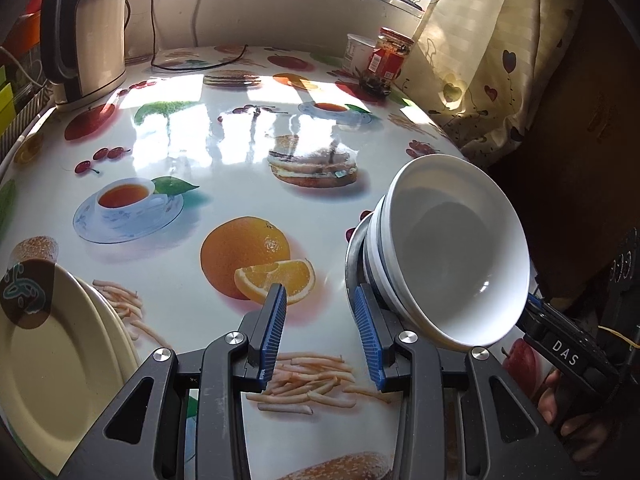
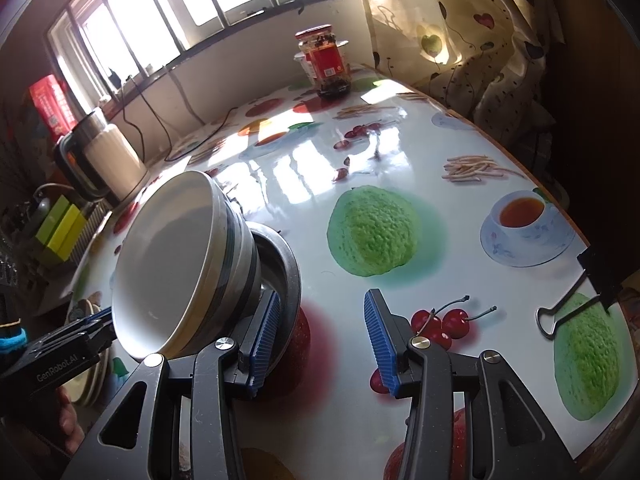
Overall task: Organize plates and bowls
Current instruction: 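Move both tools down to the rim of the steel bowl, then close both tools on the steel bowl rim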
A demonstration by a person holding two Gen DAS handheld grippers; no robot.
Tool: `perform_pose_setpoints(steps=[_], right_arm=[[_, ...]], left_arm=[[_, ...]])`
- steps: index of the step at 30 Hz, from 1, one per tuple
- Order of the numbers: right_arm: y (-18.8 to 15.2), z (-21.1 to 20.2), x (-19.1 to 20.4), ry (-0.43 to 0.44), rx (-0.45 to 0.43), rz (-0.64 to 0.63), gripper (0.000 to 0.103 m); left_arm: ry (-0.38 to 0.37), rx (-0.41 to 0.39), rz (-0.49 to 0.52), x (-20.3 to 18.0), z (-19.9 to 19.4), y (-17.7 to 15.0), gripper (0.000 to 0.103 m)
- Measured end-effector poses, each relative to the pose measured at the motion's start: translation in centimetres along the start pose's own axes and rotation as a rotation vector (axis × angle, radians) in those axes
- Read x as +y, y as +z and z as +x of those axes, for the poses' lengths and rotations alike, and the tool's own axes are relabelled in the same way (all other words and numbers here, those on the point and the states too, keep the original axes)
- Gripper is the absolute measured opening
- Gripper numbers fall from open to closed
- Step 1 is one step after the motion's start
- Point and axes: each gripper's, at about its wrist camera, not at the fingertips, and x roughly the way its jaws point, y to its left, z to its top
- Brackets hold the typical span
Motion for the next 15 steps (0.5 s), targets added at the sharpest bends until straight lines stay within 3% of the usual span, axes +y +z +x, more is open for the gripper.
perform_pose_setpoints(steps=[6, 11, 15], right_arm=[[0.0, 0.6, -0.3, 0.04, 0.017, 0.011, 0.044], [0.0, 0.9, -0.6, 0.055, 0.023, 0.018, 0.041], [0.0, 0.8, -0.3, 0.061, 0.022, 0.006, 0.034]], left_arm=[[-0.059, 0.008, -0.05, 0.7, 0.3, -0.1, 0.037], [-0.163, 0.045, -0.15, 2.3, 0.8, -0.2, 0.037], [-0.172, 0.045, -0.152, 2.3, 0.9, -0.4, 0.037]])
